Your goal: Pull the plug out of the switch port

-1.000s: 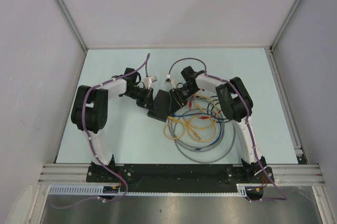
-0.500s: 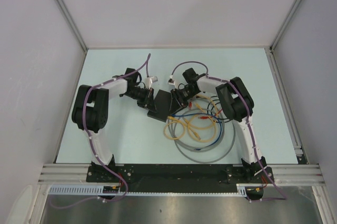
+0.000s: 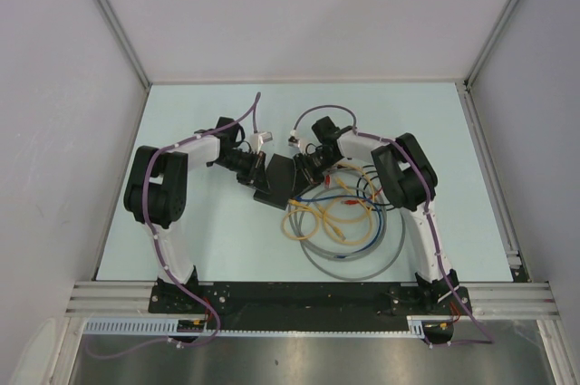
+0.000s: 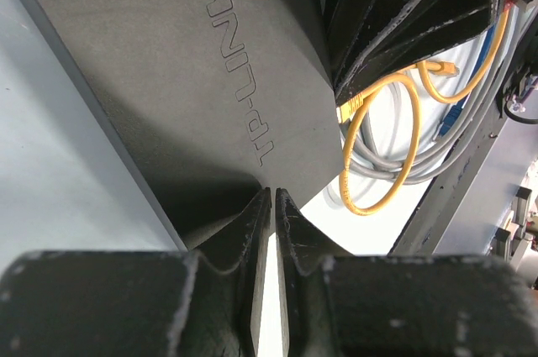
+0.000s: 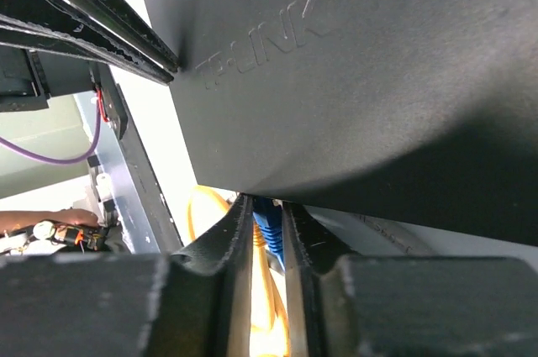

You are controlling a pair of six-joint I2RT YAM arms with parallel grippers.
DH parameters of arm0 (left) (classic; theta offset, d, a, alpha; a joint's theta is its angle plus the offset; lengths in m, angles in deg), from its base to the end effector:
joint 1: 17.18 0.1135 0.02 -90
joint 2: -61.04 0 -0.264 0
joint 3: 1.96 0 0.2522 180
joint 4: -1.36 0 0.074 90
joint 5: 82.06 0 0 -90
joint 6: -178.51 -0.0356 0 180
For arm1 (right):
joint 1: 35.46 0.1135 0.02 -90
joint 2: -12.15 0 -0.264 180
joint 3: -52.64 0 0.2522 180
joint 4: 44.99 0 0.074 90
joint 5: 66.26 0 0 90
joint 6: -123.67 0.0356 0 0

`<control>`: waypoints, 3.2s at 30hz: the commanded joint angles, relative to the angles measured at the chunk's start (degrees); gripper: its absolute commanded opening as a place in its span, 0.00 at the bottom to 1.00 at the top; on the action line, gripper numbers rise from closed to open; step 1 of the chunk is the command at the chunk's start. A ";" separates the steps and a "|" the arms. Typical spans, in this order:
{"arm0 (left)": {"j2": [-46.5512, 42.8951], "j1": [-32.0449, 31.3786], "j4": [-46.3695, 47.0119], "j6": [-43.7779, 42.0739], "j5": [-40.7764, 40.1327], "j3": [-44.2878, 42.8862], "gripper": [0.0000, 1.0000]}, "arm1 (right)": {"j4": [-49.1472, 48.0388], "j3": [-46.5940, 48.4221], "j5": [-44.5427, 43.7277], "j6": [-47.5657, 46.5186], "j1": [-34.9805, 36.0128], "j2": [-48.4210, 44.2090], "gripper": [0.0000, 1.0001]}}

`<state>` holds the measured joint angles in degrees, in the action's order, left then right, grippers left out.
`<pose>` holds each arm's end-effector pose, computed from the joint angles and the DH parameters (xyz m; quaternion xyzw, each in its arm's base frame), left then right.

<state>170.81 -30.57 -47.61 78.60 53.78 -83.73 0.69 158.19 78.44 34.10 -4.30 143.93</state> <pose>0.3387 -0.1069 0.1473 0.2281 0.8873 -0.3899 0.0927 0.3713 0.2585 0.1090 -0.3021 0.8267 0.4746 0.0109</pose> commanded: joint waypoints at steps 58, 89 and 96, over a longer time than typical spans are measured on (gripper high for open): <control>-8.70 -0.33 -4.35 -6.26 -10.77 -8.28 0.34 | 12.37 15.35 -28.17 -18.53 -19.06 -19.55 0.59; -3.53 2.49 -1.89 -5.82 -1.71 1.21 0.02 | 16.24 10.42 3.83 -20.99 -1.54 0.57 0.59; 0.34 2.49 -1.71 -6.35 -3.66 0.42 0.03 | 13.25 16.14 4.10 -18.18 -0.75 4.88 0.60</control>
<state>168.82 -27.93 -50.54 74.51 53.45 -82.20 17.13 170.06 81.56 15.69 -5.94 147.04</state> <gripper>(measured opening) 0.027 0.595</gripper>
